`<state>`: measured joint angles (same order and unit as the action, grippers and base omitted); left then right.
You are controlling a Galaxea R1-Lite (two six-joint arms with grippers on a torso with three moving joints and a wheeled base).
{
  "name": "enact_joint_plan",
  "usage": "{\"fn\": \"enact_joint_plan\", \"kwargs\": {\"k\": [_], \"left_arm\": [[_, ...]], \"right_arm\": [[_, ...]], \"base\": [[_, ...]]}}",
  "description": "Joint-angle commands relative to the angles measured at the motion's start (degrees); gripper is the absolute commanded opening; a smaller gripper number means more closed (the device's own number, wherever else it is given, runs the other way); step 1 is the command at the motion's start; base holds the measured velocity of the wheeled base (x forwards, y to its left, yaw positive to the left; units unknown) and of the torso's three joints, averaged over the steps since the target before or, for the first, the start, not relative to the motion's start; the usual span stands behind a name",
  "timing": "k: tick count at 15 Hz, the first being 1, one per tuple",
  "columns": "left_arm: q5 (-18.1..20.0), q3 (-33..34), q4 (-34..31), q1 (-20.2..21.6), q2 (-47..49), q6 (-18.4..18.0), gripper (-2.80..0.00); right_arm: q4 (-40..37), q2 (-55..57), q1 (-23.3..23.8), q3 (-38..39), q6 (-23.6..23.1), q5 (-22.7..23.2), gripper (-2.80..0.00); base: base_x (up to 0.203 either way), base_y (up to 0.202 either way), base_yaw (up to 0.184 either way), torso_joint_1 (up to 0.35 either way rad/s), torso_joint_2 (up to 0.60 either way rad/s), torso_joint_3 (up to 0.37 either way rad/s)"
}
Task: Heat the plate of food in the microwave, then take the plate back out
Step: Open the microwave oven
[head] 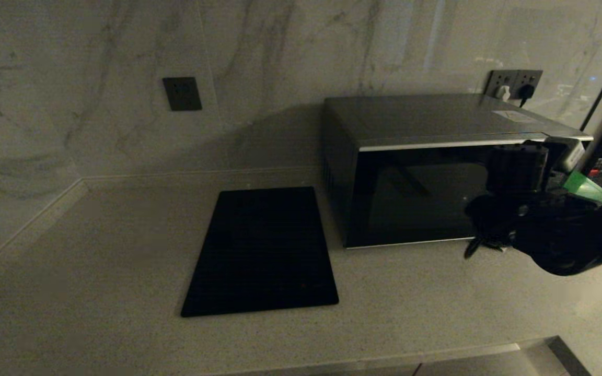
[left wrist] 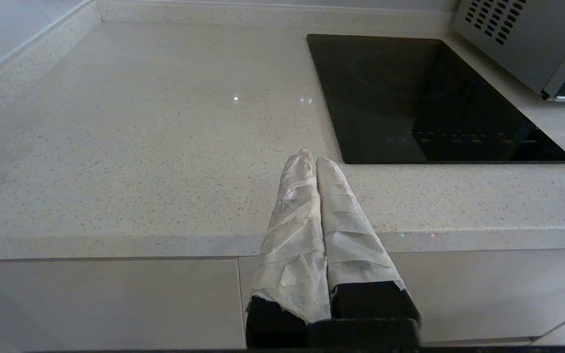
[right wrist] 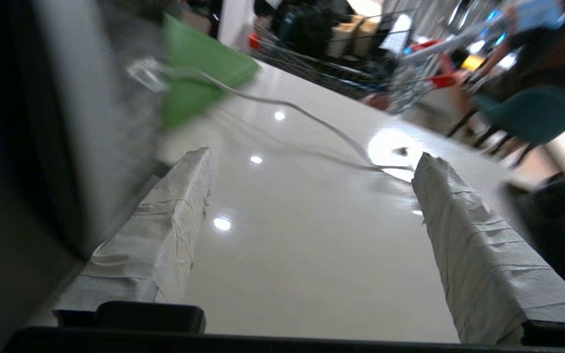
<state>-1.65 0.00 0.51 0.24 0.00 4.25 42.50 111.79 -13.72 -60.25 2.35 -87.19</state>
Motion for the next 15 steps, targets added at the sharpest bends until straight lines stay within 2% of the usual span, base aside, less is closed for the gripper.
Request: {"fn": "enact_joint_plan", "kwargs": {"k": [1, 9, 15], "left_arm": [[0.0, 0.0, 0.0, 0.0, 0.1, 0.1, -2.8], [0.0, 0.0, 0.0, 0.0, 0.1, 0.1, -2.8], [0.0, 0.0, 0.0, 0.0, 0.1, 0.1, -2.8]], "right_arm": [[1.5, 6.8, 0.3, -7.5, -0.2, -0.5, 0.0], [1.9, 12.9, 3.3, -13.6, -0.3, -0.5, 0.0], [2.1, 15.1, 3.5, -18.3, -1.0, -0.5, 0.0]], "base": [[0.0, 0.0, 0.0, 0.0, 0.0, 0.0], [0.0, 0.0, 0.0, 0.0, 0.0, 0.0], [0.0, 0.0, 0.0, 0.0, 0.0, 0.0]]}}
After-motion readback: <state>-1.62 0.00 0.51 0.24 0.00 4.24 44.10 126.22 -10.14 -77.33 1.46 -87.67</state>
